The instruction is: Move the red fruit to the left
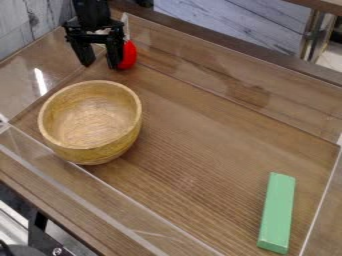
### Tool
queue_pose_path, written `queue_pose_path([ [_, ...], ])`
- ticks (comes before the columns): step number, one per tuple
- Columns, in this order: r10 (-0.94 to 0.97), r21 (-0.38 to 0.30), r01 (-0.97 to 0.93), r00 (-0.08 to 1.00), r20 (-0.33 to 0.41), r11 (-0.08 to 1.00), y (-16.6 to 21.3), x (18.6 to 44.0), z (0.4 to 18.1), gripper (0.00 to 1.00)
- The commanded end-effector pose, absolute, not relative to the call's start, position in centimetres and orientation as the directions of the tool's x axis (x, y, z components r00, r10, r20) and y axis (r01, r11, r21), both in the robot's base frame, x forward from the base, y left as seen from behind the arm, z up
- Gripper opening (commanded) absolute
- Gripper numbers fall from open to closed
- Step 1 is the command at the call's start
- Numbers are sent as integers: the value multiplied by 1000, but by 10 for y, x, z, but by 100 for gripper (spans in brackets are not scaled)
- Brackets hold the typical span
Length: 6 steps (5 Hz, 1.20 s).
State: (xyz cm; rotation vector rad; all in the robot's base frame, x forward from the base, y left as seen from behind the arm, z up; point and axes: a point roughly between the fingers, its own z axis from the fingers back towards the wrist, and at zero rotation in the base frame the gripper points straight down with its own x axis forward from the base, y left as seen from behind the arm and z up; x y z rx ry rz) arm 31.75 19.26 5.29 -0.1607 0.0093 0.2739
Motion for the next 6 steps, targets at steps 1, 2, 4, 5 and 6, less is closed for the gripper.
queue_pose_path([
  [1,272,-132,-262,961,58,956,200,320,83,100],
  [2,271,-137,-262,961,55,955,201,320,81,100],
  [4,258,-160,-246,965,57,956,185,327,85,100],
  [5,252,-171,-239,966,55,956,178,331,86,100],
  [6,244,-181,-231,968,53,956,170,334,88,100],
])
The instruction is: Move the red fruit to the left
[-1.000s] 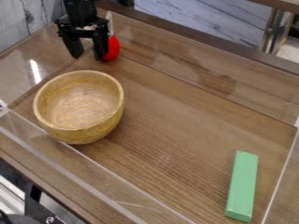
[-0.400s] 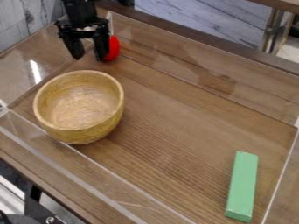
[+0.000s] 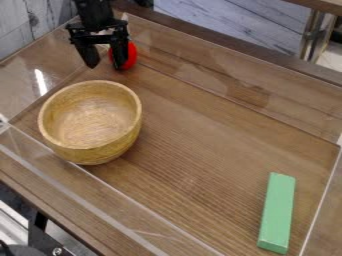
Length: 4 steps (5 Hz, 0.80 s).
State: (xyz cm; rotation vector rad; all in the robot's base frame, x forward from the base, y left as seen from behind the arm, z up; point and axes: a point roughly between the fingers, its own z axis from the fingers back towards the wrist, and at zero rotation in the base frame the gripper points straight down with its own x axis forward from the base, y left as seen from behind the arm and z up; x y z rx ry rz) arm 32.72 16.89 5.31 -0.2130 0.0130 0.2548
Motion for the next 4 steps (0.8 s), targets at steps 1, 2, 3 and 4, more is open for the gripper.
queue_pose_path([
  [1,235,-192,-222,971,50,956,162,337,89,100],
  [2,228,-201,-215,972,48,956,155,339,89,100],
  [3,225,-202,-211,973,48,956,153,342,86,0],
  [4,207,-208,-193,977,48,959,145,345,83,0],
])
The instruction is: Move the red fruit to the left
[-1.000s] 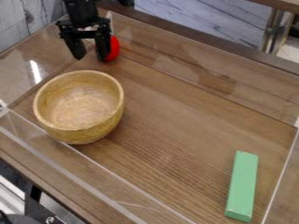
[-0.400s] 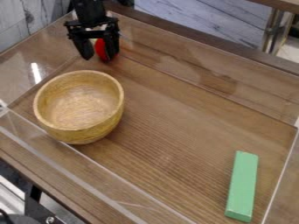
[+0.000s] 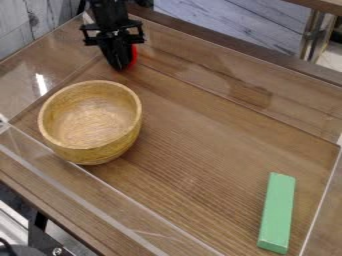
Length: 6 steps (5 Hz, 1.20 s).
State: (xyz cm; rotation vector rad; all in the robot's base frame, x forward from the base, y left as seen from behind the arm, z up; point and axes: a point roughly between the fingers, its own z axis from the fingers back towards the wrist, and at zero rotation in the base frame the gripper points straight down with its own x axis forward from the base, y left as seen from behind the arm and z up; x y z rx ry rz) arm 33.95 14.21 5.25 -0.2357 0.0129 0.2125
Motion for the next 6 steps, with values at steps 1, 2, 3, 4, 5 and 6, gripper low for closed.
queue_pose_path([
  [1,186,-214,-173,981,45,962,137,349,77,0],
  [2,168,-215,-157,985,37,964,130,352,69,0],
  [3,158,-217,-149,987,28,965,125,356,60,0],
  [4,159,-226,-151,987,20,962,121,362,52,0],
  [5,155,-236,-148,988,10,960,117,364,47,100],
  [6,155,-257,-151,988,-6,955,115,362,49,100],
])
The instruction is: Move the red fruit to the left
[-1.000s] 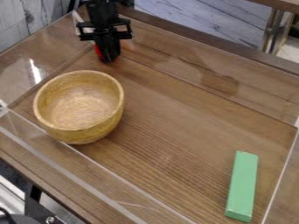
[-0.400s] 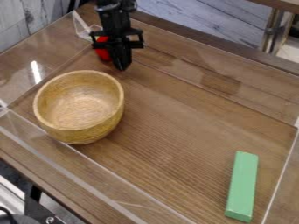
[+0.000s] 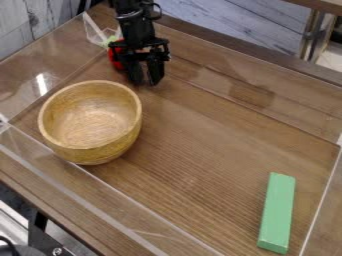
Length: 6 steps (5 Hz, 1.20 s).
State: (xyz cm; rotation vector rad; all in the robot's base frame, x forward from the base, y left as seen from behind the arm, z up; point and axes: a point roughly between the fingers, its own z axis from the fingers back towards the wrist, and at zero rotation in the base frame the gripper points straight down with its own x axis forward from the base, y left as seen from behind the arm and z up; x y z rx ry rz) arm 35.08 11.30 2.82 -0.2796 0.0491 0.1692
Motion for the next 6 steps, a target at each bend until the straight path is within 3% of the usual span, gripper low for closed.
queue_pose_path([
  [1,157,-275,-151,988,-1,949,114,358,59,100],
  [3,150,-295,-129,987,50,947,116,352,95,100],
  [6,136,-314,-115,990,46,942,113,341,109,100],
])
